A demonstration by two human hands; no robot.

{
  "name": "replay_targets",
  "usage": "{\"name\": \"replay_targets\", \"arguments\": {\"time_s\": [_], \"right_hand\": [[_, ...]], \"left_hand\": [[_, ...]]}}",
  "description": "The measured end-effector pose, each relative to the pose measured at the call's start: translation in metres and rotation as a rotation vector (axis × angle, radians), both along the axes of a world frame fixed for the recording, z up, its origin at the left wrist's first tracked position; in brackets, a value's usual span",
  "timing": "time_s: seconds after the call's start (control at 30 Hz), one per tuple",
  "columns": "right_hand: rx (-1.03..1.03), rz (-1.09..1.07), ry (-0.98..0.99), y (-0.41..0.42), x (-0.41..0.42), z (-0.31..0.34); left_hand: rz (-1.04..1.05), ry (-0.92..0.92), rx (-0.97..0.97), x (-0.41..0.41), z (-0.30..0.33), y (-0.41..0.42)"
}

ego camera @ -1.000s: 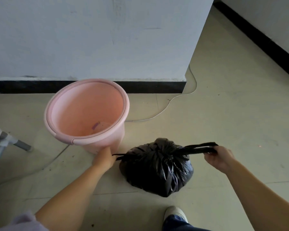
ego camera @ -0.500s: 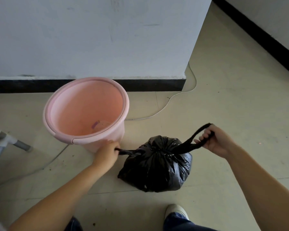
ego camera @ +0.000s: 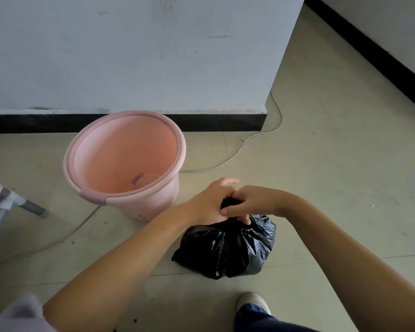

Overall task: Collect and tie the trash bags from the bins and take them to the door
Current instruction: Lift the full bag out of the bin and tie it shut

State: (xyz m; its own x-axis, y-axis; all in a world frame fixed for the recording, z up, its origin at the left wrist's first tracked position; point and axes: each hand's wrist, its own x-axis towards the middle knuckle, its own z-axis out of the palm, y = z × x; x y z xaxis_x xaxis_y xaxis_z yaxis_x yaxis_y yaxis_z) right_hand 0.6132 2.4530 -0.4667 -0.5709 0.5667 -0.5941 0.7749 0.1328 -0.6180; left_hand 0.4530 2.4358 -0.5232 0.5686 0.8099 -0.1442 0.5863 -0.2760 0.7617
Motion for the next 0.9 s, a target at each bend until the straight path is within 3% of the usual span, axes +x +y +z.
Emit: {"name": "replay_targets", "arguments": {"time_s": [0.13, 0.27, 0.33, 0.4, 0.47, 0.53, 0.63, 0.73, 0.9], "right_hand": [[0.087, -0.160, 0.118, 0.001, 0.011, -0.016], [0.116, -0.508, 0.333, 0.000, 0.021, -0.035], [0.072, -0.693, 0.436, -0.001, 0.027, -0.047], [0.161, -0.738, 0.395, -0.004, 0.033, -0.062], [0.369, -0.568, 0.217, -0.008, 0.042, -0.078], [0.543, -0.328, 0.057, -0.009, 0.045, -0.088], [0.631, -0.171, -0.071, 0.001, 0.043, -0.093], [0.656, -0.065, -0.132, 0.012, 0.040, -0.086], [0.554, 0.013, -0.156, 0.011, 0.043, -0.016]], "left_hand": [[0.273, -0.219, -0.334, -0.005, -0.006, 0.004], [0.457, -0.508, -0.473, 0.012, -0.007, 0.000], [0.464, -0.432, -0.403, 0.018, -0.012, 0.006], [0.364, -0.197, -0.217, 0.019, -0.021, 0.014], [0.270, -0.043, -0.059, 0.017, -0.025, 0.016], [0.226, -0.026, -0.005, 0.014, -0.027, 0.014], [0.153, 0.114, 0.068, 0.010, -0.037, 0.020], [0.097, 0.282, 0.054, 0.006, -0.034, 0.025], [0.139, 0.215, -0.055, 0.012, 0.033, 0.019]]}}
